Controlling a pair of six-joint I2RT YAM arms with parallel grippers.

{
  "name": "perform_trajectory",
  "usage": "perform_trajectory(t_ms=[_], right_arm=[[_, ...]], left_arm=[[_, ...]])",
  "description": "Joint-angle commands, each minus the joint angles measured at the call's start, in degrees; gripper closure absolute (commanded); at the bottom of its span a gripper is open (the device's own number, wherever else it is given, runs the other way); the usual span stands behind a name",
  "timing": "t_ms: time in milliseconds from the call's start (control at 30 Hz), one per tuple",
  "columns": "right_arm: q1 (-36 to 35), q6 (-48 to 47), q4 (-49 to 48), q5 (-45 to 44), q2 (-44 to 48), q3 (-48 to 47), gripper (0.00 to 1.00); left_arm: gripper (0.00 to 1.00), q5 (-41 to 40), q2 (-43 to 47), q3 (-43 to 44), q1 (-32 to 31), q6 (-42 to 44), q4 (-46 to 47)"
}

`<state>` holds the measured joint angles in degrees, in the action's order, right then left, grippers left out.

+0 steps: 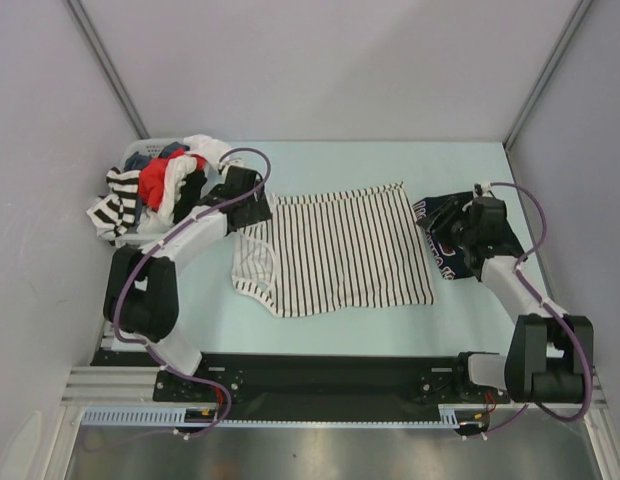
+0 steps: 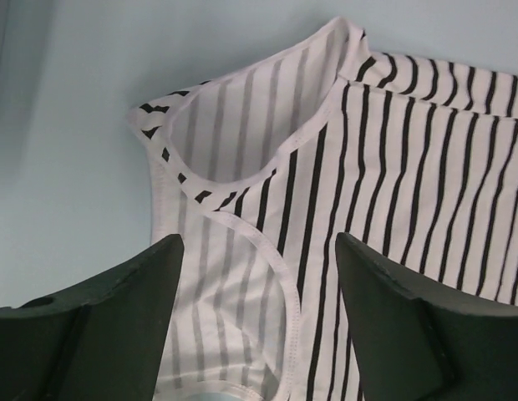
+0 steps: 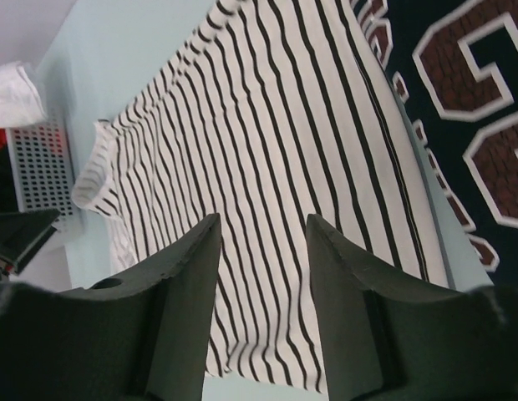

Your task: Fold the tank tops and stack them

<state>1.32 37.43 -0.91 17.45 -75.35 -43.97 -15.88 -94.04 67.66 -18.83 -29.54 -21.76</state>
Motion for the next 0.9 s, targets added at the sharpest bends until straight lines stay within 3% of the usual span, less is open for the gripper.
perform_trajectory(t_ms=[0,267,633,867], right_arm=[[-0.35,-2.89,2.49,-0.31,7.21,4.23,0.49],[-0.62,-4.21,1.44,-1.02,11.46,9.51,0.49],[-0.97,-3.15,-2.61,0.74,6.97,9.86,0.5],[-1.06,-3.24,-2.96,1.0,6.89,9.95,0.5]], left_arm=[[0.23,-3.55,-1.93,1.76,0.11,3.17,-1.27],[0.47,2.33,-11.77,13.8,0.2,5.8,-1.09],[0.48,7.79,-23.99,24.1,0.11,8.27,-1.27],[0.57,8.93,-29.88,28.58,0.2,8.36,-2.06]])
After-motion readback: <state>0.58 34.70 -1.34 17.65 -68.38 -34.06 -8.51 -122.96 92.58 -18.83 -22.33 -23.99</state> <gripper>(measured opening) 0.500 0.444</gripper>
